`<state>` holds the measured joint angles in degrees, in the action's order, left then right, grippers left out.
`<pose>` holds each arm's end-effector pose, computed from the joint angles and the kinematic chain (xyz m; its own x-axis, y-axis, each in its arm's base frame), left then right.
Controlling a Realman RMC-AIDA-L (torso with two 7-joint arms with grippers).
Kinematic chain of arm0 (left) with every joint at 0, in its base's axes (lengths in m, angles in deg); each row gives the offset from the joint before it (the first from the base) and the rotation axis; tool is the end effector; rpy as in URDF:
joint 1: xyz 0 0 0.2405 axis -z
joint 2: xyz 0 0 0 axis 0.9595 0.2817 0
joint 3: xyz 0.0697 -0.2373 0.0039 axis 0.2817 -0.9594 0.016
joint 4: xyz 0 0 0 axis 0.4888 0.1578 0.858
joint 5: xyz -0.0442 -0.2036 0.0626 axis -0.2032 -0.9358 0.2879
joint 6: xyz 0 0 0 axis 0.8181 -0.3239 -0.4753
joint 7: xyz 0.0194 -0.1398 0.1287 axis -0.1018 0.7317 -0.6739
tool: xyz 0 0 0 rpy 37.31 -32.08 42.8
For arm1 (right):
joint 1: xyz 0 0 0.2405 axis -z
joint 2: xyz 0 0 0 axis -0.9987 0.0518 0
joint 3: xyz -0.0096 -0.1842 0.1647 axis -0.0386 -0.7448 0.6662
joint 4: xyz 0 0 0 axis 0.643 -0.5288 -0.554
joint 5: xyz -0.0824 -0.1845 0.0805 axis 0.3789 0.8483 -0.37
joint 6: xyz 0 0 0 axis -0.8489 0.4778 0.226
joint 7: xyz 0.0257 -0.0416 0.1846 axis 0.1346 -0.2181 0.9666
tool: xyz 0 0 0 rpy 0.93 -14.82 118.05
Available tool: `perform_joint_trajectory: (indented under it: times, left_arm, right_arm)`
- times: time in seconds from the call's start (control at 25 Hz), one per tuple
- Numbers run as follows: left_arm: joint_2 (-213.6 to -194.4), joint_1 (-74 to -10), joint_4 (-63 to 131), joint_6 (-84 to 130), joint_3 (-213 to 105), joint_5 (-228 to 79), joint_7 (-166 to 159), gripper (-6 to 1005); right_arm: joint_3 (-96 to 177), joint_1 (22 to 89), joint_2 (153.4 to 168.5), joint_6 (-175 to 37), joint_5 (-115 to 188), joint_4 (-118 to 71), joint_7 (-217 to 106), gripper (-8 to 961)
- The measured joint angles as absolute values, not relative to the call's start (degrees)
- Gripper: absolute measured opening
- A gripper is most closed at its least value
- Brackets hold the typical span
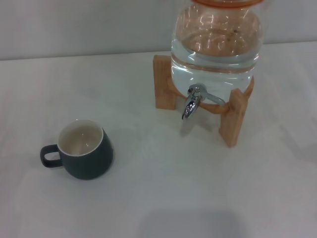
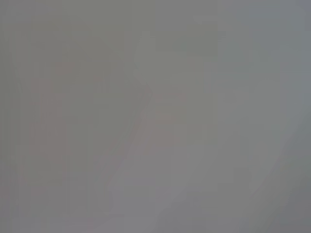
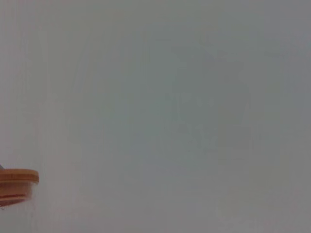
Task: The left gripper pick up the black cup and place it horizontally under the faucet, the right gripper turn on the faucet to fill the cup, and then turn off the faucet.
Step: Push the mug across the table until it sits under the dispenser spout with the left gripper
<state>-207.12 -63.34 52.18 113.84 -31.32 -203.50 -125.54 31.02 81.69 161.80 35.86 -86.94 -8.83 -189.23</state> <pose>-0.3761 0.2974 0.0889 0.3501 -0.0907 0.9323 0.9124 -0.1922 -0.3613 0.3842 0.2431 0.1327 0.5314 0.2247 -0.8168 -0.7985 -0.1891 -0.5715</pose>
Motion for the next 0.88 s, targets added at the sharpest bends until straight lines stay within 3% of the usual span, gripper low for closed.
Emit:
perform_joint_trajectory:
  times: [0.24, 0.44, 0.88]
  left_arm:
    - [-206.7, -64.2, 53.1, 115.7, -31.0, -198.3, -125.2, 888]
    - [-207.9, -64.4, 55.0, 116.6, -31.1, -191.2, -125.3, 888]
    - [-208.35, -63.9, 53.5, 118.4, -31.1, -184.6, -129.1, 887]
  right_arm:
    - [32.1, 81.3, 161.52, 35.7, -87.1, -8.5, -188.6, 824]
    - [33.2, 81.0, 161.37, 34.1, -87.2, -7.3, -187.7, 823]
    - [35.4, 81.0, 161.41, 31.9, -87.2, -6.8, -187.0, 822]
